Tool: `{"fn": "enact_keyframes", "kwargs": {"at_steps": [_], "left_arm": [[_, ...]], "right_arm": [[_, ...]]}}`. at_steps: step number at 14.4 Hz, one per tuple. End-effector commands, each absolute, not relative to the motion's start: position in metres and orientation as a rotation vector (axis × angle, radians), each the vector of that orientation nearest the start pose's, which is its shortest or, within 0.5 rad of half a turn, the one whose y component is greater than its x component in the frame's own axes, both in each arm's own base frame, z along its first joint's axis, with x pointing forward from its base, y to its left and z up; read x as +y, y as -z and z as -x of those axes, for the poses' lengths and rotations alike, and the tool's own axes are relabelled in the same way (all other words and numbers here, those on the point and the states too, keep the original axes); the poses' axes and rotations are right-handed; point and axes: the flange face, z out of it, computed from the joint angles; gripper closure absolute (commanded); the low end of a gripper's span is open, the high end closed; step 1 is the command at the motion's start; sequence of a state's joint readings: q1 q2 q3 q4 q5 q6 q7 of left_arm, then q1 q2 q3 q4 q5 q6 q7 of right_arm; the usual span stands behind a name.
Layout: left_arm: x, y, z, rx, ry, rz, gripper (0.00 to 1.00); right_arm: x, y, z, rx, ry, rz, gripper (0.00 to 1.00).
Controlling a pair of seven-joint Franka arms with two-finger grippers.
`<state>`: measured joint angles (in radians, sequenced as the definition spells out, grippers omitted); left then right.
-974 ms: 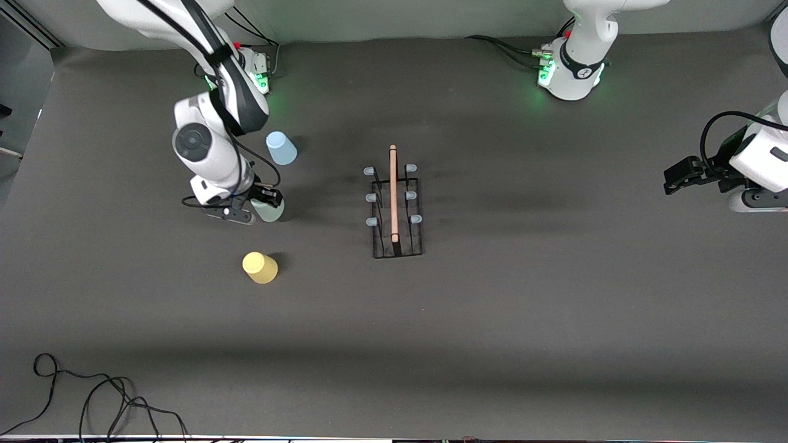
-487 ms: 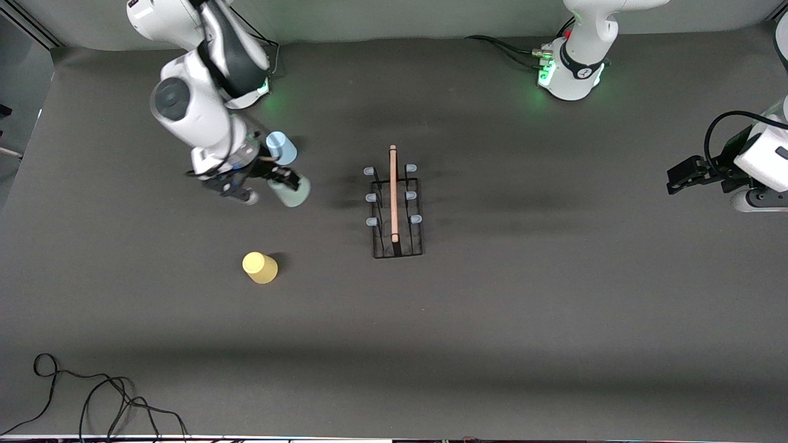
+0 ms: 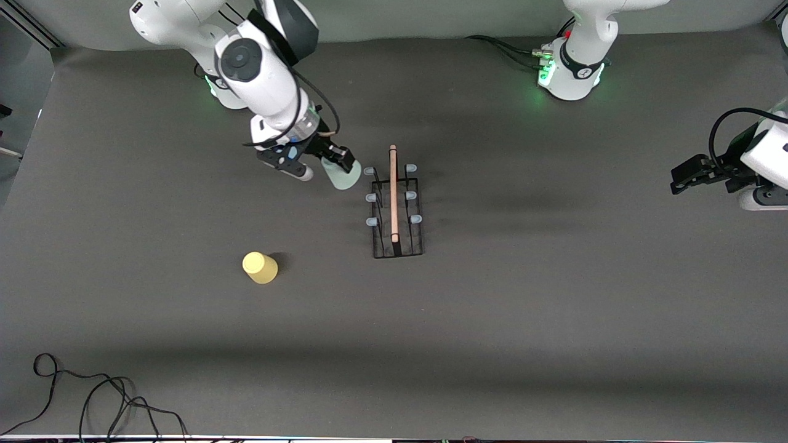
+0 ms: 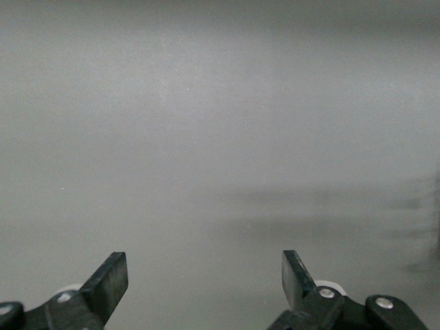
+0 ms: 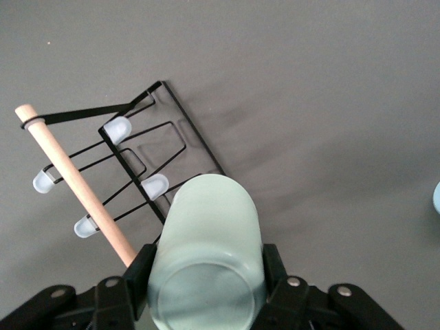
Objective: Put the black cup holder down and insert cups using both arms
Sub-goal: 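Lower the pale green cup onto a rack peg and release it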
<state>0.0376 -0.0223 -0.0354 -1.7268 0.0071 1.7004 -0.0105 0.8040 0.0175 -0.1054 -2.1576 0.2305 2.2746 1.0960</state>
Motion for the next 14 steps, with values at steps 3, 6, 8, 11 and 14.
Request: {"fn": "enact_keyframes", "kwargs": {"at_steps": [3,6,8,11,14], "left_arm": [[0.013,-0.576,-0.556,-0.011,0.002,3.146,0.00],[0.021,-0.571,-0.558,0.004,-0.009,3.146,0.00],[0.020,-0.568,-0.559,0.004,-0.021,3.148,0.00],[0.029,-0.572,-0.558,-0.021,-0.009,3.149,0.00],[0.031,-0.573,-0.556,-0.046,-0.018,3.154,0.00]], "right_arm": [[0.400,-0.368,-0.417,0.841,-0.103,2.840,1.00],[0.405,-0.358,-0.416,0.839,-0.102,2.846,1.00],[0.409,-0.347,-0.413,0.835,-0.115,2.866,1.00],[0.410,-0.338,-0.415,0.806,-0.089,2.905,0.00],[0.407,-0.348,-0.421,0.795,-0.076,2.895,0.00]]}}
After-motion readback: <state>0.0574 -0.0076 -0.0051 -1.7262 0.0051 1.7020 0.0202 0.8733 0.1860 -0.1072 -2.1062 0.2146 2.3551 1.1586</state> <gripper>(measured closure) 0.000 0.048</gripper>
